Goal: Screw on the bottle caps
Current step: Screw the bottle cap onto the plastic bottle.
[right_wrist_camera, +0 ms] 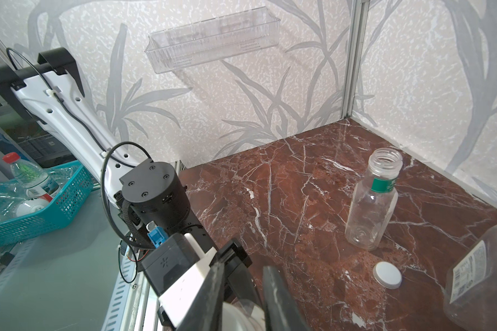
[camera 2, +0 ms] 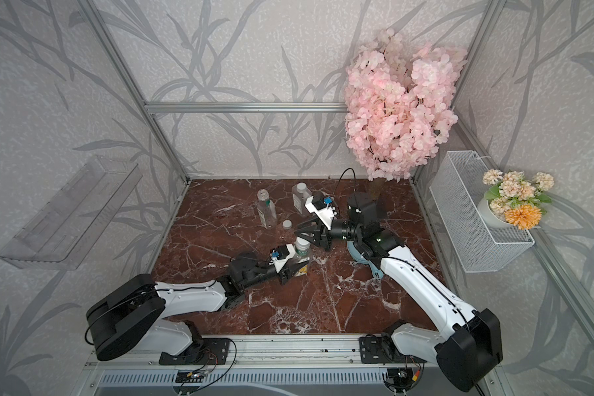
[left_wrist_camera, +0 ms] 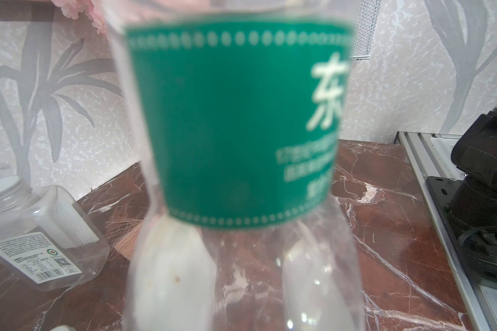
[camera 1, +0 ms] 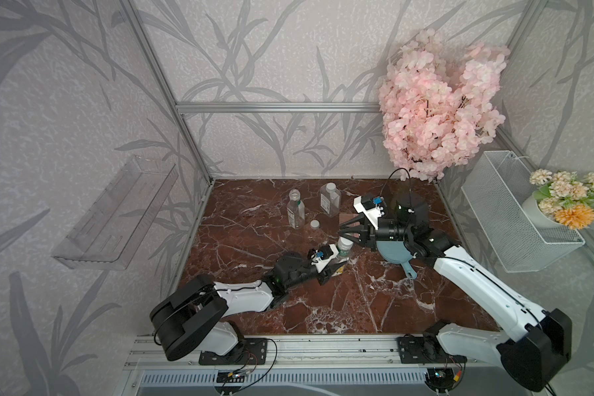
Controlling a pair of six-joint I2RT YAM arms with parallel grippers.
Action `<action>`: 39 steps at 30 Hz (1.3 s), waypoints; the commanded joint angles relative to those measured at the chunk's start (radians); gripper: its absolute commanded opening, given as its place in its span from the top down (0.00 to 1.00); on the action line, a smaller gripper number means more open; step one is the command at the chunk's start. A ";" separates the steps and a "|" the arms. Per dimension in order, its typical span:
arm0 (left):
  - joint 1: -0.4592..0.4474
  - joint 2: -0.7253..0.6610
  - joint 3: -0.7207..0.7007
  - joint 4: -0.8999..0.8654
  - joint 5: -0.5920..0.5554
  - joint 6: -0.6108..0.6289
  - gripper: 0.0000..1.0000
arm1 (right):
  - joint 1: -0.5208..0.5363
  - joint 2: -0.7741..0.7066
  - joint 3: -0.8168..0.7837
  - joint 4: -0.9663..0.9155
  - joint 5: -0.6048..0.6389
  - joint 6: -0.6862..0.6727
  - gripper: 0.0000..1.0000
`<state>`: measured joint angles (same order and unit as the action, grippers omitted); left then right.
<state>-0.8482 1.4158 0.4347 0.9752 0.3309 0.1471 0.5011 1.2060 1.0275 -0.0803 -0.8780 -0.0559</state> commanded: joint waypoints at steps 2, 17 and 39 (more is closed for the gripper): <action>-0.003 -0.042 0.015 0.151 -0.007 0.010 0.81 | 0.001 0.017 -0.022 -0.025 -0.006 0.050 0.73; -0.002 -0.032 -0.010 0.128 -0.003 -0.039 0.81 | -0.089 -0.116 0.116 -0.087 -0.033 -0.056 0.41; 0.003 -0.052 0.021 0.065 0.120 -0.045 0.80 | -0.055 -0.074 0.061 -0.138 -0.270 -0.414 0.24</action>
<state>-0.8482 1.3815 0.4347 1.0328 0.4248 0.1032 0.4274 1.1278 1.0389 -0.1406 -1.1179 -0.3943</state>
